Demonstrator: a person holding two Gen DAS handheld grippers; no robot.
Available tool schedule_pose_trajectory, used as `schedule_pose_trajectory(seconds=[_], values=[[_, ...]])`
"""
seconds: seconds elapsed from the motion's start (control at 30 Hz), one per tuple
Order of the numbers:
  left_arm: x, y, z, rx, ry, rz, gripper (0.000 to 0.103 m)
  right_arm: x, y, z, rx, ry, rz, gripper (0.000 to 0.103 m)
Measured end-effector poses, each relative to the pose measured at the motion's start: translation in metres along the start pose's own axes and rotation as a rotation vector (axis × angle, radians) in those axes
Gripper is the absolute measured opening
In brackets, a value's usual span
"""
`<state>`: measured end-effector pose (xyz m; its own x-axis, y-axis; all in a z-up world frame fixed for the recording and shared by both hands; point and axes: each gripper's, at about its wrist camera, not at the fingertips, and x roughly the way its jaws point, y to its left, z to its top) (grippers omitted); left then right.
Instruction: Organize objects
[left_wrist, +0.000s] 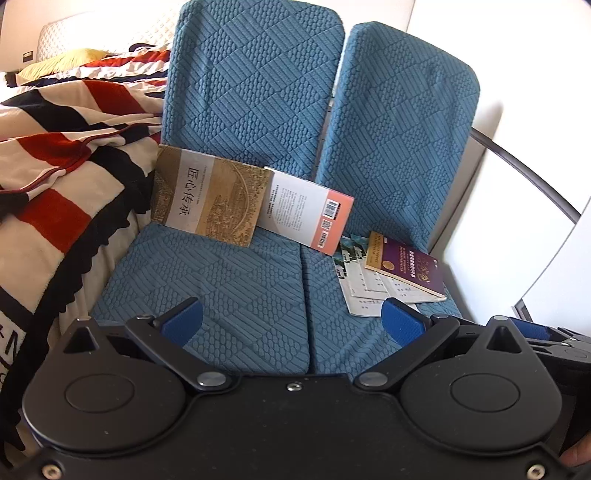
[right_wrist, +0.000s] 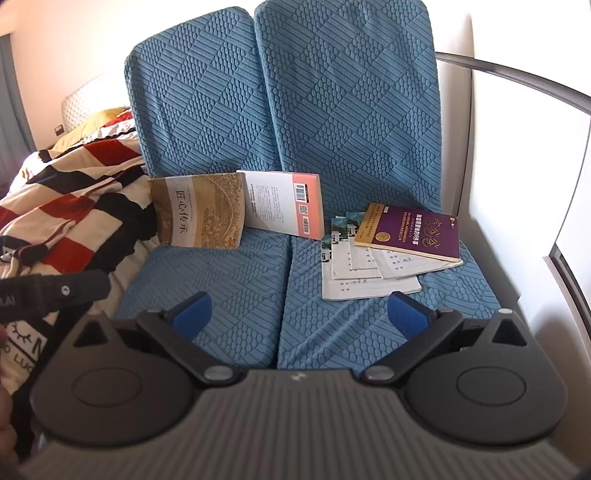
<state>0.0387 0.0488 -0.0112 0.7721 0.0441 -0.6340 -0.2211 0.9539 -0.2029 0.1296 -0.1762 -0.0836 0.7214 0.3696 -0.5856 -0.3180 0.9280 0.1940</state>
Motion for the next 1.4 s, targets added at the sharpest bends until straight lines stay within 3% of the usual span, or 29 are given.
schedule_pose_trajectory(seconds=[0.87, 1.4], values=[[0.075, 0.091, 0.038, -0.125, 0.017, 0.119, 0.103, 0.095, 0.051, 0.03, -0.081, 0.073, 0.075, 0.103], [0.156, 0.158, 0.063, -0.155, 0.039, 0.19, 0.103, 0.182, 0.077, 0.048, -0.113, 0.109, 0.104, 0.103]])
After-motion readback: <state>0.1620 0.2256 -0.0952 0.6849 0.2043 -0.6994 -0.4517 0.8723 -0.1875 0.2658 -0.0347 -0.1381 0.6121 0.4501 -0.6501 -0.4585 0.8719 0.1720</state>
